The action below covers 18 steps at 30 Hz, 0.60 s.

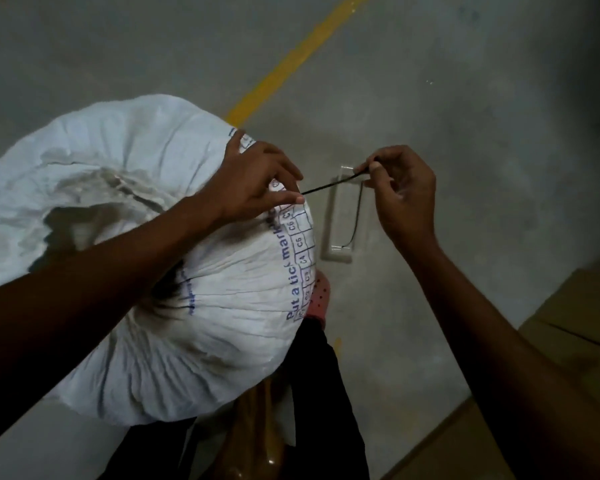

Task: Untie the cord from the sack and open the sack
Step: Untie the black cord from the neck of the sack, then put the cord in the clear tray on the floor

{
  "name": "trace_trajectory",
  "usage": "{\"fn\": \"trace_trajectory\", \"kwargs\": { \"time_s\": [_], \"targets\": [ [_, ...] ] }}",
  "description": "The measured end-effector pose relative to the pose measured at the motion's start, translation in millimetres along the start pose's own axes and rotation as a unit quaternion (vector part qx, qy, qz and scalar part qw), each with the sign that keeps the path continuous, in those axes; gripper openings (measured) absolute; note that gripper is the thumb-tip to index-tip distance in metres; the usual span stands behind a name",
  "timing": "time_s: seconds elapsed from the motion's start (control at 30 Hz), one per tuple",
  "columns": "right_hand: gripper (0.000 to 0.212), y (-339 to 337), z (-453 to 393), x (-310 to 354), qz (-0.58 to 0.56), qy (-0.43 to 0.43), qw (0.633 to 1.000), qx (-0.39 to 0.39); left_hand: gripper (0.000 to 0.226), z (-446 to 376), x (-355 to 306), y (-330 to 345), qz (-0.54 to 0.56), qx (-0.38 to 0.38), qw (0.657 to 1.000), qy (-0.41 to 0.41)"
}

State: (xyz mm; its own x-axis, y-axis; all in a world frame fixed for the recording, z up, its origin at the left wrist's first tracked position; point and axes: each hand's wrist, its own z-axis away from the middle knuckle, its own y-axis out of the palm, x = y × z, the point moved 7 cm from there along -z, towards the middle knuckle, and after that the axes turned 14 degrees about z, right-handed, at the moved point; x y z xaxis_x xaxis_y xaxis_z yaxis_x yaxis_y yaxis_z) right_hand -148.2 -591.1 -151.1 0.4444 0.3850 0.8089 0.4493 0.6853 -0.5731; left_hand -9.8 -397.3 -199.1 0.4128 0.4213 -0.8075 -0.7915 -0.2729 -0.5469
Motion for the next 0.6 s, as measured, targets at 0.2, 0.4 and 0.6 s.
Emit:
{"fn": "trace_trajectory", "kwargs": {
  "time_s": [0.2,0.4,0.6],
  "targets": [
    [0.017,-19.6,-7.3,-69.0,0.278,-0.014,0.952,0.127,0.036,-68.5,-16.0,58.5,-0.086,0.025,0.995,-0.035],
    [0.017,-8.5,-19.5,-139.6,0.368,0.012,0.910,0.192,0.032,-117.1,-18.3,135.6,-0.160,0.043,0.986,-0.035],
    [0.019,19.2,-24.4,-222.0,0.434,0.035,0.877,0.205,0.025,-140.6,13.5,208.0,-0.140,0.066,0.985,-0.080]
  ]
}}
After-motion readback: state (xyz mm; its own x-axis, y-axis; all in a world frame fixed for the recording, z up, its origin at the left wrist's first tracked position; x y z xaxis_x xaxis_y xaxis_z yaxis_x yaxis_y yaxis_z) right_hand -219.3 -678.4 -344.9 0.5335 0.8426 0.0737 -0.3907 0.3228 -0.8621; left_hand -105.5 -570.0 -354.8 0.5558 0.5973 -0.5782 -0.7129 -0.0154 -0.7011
